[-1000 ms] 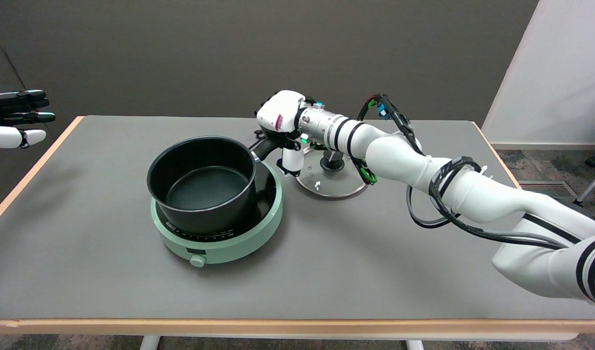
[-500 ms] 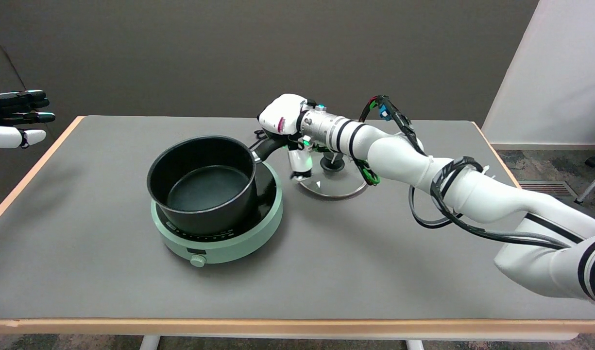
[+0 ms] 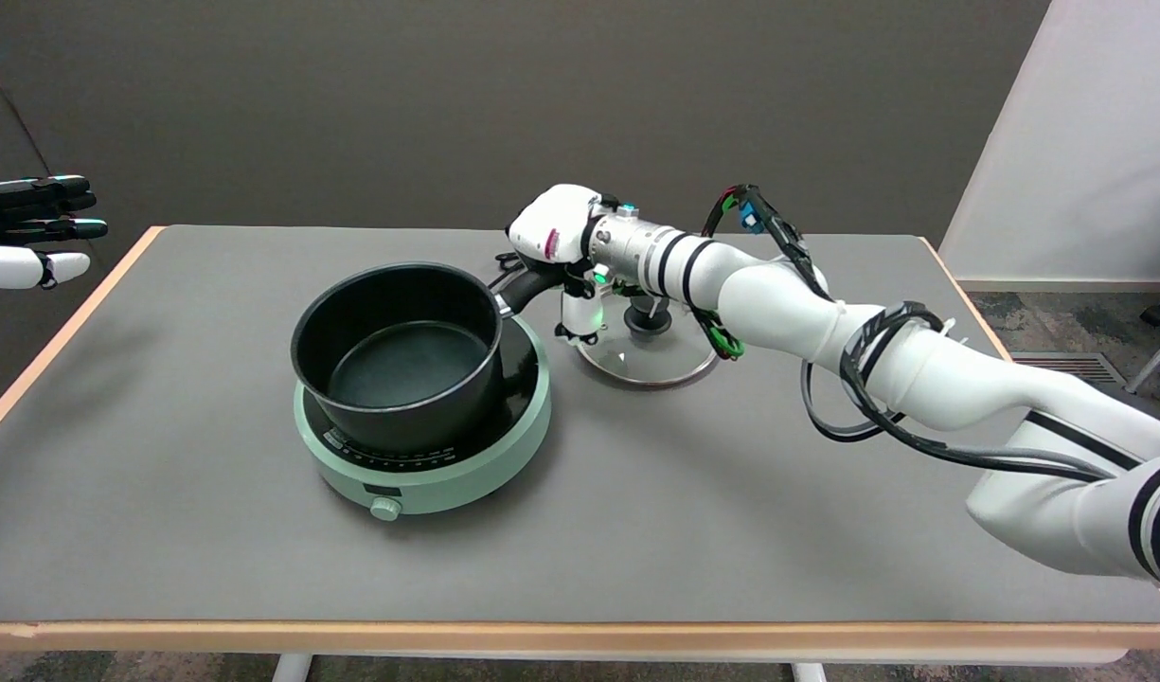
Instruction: Pick up the pot.
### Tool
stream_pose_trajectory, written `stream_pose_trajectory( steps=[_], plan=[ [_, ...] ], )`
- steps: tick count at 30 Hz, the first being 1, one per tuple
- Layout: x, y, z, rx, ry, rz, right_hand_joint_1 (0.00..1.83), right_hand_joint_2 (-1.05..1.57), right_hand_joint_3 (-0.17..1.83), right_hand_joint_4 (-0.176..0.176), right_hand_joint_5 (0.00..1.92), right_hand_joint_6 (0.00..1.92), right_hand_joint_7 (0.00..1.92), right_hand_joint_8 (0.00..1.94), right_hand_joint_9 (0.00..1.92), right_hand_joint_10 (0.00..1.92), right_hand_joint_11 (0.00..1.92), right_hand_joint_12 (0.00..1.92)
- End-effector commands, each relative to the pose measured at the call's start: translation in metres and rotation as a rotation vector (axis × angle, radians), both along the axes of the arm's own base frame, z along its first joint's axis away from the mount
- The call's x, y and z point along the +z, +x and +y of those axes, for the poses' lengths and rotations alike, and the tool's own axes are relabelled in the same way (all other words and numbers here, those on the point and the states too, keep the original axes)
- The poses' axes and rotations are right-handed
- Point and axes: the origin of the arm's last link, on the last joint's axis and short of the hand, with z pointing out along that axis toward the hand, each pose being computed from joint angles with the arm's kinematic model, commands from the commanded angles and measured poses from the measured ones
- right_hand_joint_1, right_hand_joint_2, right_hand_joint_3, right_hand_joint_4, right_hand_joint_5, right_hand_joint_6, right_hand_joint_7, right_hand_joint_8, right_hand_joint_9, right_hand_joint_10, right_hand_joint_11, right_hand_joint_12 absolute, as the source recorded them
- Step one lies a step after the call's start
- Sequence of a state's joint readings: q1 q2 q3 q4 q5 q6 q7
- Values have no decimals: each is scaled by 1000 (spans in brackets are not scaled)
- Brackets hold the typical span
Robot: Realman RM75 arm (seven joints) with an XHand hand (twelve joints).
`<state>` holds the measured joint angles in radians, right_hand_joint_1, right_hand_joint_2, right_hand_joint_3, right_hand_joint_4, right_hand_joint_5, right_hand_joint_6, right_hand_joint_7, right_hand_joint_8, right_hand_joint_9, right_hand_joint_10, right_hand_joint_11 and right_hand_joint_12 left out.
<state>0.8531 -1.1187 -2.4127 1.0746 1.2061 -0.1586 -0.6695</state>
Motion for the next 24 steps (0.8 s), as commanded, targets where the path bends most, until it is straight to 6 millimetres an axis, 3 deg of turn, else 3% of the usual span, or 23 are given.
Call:
stream_pose_trajectory(
  steps=[1, 10, 13, 14, 18, 24],
  plan=[
    [6, 2, -3, 2, -12, 6, 1054, 189, 1038, -38, 1883, 1883, 1883, 1883, 1883, 1883, 1883, 1883],
    [14, 10, -4, 2, -36, -63, 1052, 387, 1086, -42, 1875, 1875, 1875, 1875, 1875, 1875, 1875, 1875],
    [17, 14, -4, -1, -44, -95, 896, 821, 1167, -68, 1873, 1873, 1873, 1873, 1873, 1873, 1873, 1873],
    [18, 15, -4, -1, -45, -103, 846, 931, 1173, -58, 1873, 1873, 1873, 1873, 1873, 1873, 1873, 1873],
    [23, 19, -4, -1, -55, -140, 826, 965, 1311, -56, 1871, 1871, 1871, 1871, 1871, 1871, 1871, 1871],
    [34, 27, -3, 19, -78, -183, 821, 1065, 1279, -65, 1844, 1844, 1844, 1844, 1844, 1844, 1844, 1844]
  ],
)
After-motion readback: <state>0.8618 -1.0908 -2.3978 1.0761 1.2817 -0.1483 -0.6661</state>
